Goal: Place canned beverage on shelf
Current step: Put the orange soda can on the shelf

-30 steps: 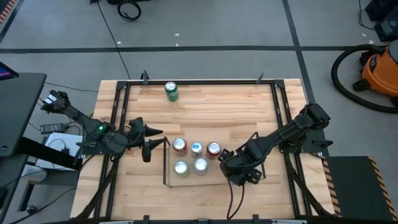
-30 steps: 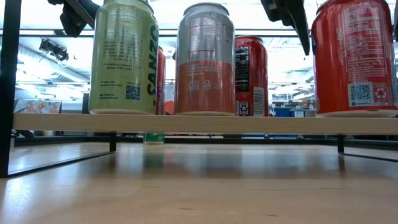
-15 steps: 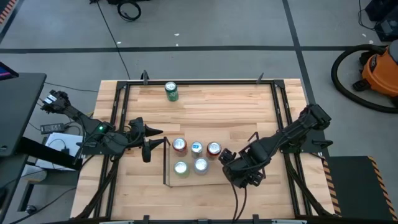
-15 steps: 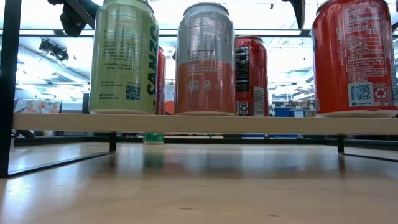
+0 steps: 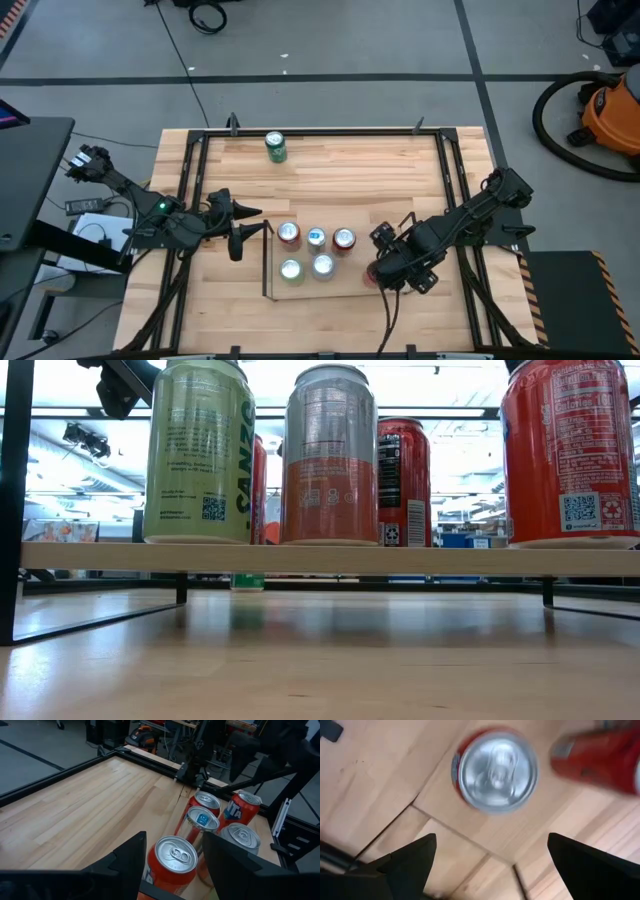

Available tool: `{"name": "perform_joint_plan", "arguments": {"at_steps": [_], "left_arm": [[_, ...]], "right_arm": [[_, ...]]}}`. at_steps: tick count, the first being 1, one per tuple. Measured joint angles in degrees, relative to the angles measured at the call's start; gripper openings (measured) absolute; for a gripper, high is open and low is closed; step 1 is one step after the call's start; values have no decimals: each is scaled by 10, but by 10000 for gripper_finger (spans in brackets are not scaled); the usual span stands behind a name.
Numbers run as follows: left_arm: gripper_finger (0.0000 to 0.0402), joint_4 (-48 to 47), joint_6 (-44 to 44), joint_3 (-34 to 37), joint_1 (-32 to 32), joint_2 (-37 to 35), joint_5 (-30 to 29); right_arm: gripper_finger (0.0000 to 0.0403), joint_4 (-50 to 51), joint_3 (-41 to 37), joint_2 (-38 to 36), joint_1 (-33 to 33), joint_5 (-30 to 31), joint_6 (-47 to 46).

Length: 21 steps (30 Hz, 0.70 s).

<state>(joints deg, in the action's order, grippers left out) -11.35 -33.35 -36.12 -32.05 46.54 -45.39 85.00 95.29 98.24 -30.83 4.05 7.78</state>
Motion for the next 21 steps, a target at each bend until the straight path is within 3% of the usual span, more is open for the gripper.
{"name": "perform_joint_plan", "arguments": {"at_steps": [8, 21], "left_arm": [[203, 0, 10, 0, 0, 0, 0], [203, 4, 10, 0, 0, 0, 0]], "right_arm": [[385, -4, -26, 0, 0, -18, -126], [278, -90, -131, 0, 20, -71, -263]]}}
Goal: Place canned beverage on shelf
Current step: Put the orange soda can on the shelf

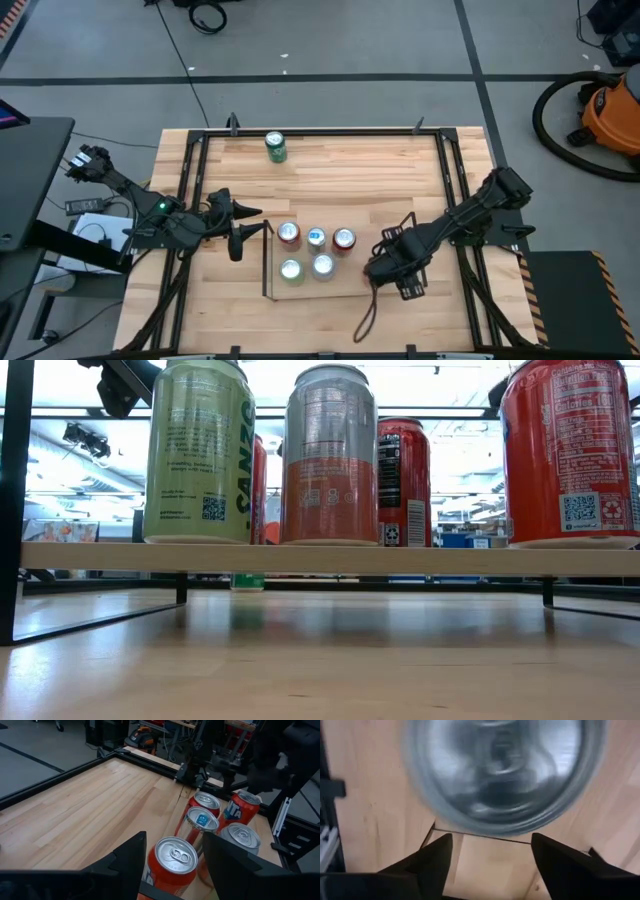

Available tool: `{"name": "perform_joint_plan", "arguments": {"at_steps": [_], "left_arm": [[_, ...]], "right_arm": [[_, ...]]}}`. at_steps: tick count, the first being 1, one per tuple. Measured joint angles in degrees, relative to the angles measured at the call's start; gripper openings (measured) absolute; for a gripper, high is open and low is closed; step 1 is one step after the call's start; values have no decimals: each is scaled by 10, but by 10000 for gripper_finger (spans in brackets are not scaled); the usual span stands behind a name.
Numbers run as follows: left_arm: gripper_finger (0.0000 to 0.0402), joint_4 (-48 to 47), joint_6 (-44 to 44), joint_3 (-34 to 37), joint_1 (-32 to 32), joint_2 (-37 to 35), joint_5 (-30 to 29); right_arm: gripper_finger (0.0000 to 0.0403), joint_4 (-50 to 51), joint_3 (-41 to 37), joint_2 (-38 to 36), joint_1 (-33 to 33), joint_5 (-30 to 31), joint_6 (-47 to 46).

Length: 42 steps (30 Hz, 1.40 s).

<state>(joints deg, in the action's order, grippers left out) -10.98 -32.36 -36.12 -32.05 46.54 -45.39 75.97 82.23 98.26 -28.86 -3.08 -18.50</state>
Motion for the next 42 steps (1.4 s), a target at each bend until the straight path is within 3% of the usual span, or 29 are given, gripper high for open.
{"name": "perform_joint_plan", "arguments": {"at_steps": [13, 35, 42], "left_arm": [[203, 1, 0, 0, 0, 0, 0], [203, 0, 0, 0, 0, 0, 0], [203, 0, 12, 0, 0, 0, 0]], "right_arm": [[203, -83, -7, 0, 22, 4, -85], [200, -147, -7, 0, 68, 36, -70], [200, -76, 1, 0, 79, -6, -56]]}}
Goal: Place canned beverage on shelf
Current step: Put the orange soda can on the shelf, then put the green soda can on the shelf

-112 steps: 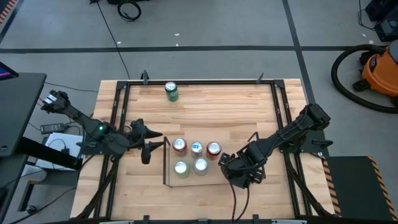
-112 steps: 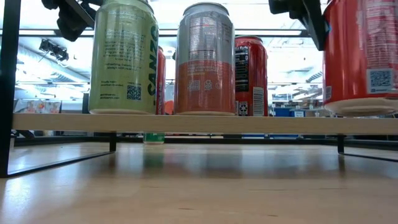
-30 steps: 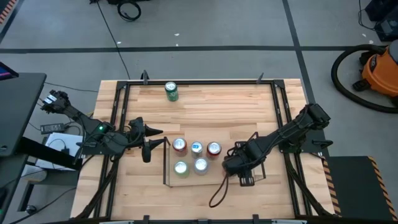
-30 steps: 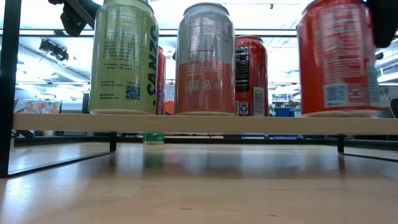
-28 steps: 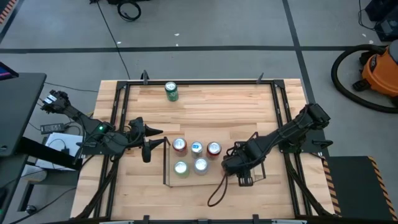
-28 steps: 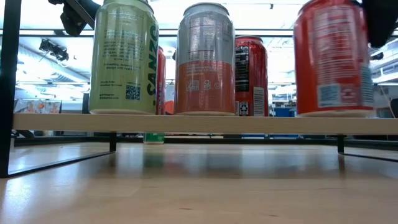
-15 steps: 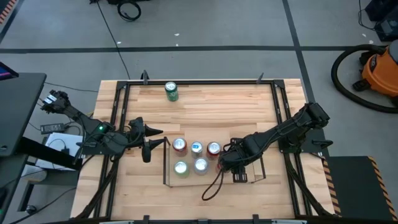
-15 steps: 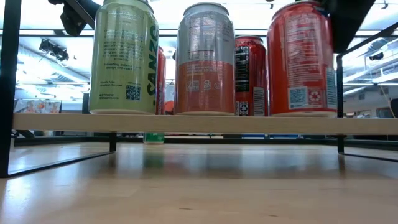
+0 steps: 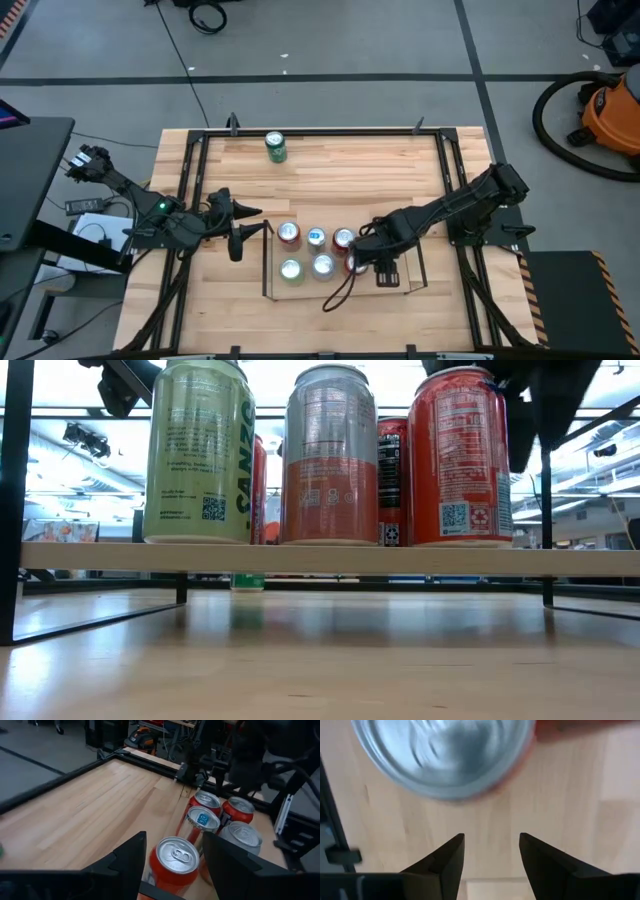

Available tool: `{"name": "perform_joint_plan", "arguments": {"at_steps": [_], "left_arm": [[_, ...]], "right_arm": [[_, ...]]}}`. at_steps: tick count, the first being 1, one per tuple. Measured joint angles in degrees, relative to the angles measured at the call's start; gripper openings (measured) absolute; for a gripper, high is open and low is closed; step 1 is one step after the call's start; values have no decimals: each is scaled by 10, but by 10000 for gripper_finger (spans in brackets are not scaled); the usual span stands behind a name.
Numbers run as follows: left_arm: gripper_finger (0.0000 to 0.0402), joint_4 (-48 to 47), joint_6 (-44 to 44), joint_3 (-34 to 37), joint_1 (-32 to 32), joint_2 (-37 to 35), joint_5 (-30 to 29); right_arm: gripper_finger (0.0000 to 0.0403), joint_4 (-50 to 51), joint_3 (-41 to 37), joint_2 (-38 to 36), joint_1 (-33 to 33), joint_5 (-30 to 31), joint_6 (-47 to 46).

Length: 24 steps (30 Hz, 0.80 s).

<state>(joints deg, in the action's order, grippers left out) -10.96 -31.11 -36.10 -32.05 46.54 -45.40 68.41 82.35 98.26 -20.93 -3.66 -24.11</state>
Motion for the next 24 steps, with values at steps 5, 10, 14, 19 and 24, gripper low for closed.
{"name": "perform_joint_plan", "arguments": {"at_steps": [5, 10, 14, 19, 24], "left_arm": [[203, -2, 23, 0, 30, 0, -52], [203, -13, 36, 0, 113, 0, -1], [203, -16, 54, 0, 184, 0, 51], [203, -44, 73, 0, 276, 0, 69], [206, -54, 107, 0, 362, 9, 80]], "right_arm": [[200, 70, 17, -8, 17, 47, 54], [200, 69, 11, -39, 60, 82, 106], [200, 32, -12, -75, 108, 101, 160], [200, -50, -45, -110, 175, 103, 245], [200, -142, -72, -127, 230, 152, 344]]}}
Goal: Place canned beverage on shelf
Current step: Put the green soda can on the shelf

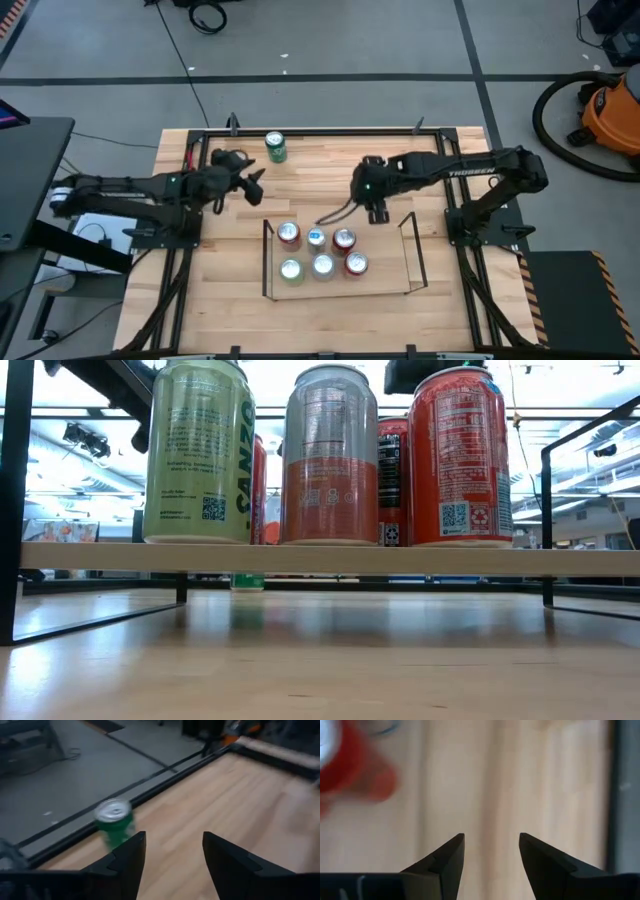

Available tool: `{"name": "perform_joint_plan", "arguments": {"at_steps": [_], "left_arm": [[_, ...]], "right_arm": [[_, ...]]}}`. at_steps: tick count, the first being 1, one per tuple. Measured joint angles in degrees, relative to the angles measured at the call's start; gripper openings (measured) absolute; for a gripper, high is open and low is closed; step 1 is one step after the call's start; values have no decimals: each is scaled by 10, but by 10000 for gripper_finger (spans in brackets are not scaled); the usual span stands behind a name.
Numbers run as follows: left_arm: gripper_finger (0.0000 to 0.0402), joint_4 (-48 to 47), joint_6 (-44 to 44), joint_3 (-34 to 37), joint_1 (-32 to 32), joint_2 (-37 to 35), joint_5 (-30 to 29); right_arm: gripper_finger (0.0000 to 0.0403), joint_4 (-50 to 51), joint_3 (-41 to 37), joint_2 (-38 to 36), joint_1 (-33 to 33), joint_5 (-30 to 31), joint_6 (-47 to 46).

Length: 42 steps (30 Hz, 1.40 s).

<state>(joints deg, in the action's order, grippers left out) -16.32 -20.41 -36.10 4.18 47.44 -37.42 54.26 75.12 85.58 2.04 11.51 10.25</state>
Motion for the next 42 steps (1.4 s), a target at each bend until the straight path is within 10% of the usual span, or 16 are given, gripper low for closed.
{"name": "perform_joint_plan", "arguments": {"at_steps": [20, 42], "left_arm": [[348, 129, 219, 0, 331, 182, 356], [348, 329, 270, 0, 389, 377, 388]], "right_arm": [[271, -92, -29, 16, 92, -67, 2], [307, -164, -28, 17, 86, -71, 7]]}}
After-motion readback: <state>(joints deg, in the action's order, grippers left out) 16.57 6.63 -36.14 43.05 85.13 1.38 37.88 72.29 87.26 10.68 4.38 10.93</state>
